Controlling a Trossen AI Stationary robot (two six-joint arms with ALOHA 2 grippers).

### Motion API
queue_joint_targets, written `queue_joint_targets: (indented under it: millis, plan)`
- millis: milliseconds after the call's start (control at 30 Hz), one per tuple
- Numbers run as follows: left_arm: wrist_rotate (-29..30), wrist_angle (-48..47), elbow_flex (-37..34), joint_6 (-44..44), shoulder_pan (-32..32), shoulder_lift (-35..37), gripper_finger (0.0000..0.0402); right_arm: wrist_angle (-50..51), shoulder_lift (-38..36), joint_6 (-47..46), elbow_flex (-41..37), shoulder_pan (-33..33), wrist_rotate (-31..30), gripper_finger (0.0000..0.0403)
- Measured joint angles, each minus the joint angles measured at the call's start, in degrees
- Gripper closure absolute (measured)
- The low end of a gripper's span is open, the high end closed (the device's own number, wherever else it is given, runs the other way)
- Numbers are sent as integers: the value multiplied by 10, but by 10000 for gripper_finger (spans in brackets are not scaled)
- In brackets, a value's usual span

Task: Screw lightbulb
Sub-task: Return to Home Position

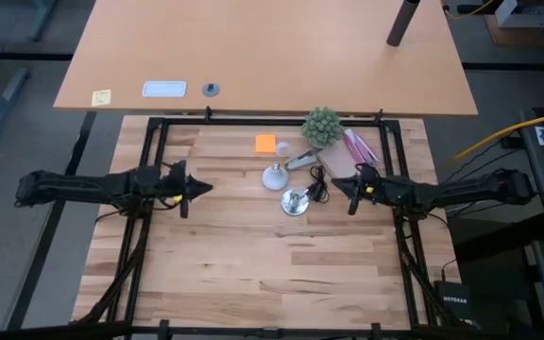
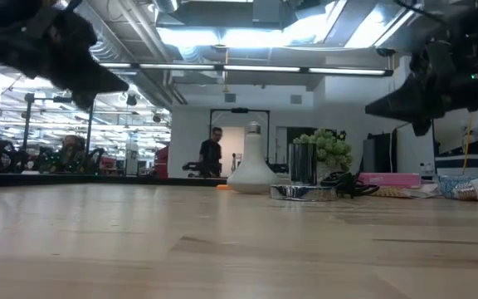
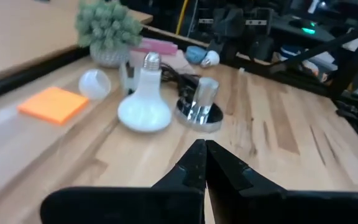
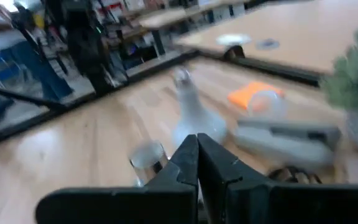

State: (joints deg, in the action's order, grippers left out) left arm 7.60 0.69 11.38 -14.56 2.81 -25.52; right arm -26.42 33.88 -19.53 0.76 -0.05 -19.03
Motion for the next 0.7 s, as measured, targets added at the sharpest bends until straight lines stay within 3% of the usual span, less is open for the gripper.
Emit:
queue_joint_targets:
  millis: [267, 467, 700]
  plan:
    - [-36, 80, -107, 18, 3, 71, 401, 48, 8, 19, 0, 0, -21, 397]
    - [-34, 3, -108, 68, 3, 78, 401, 80, 8, 20, 0, 0, -39, 397]
    - [-37, 3, -107, 87, 3, 73, 402, 112, 7, 20, 0, 0, -39, 397]
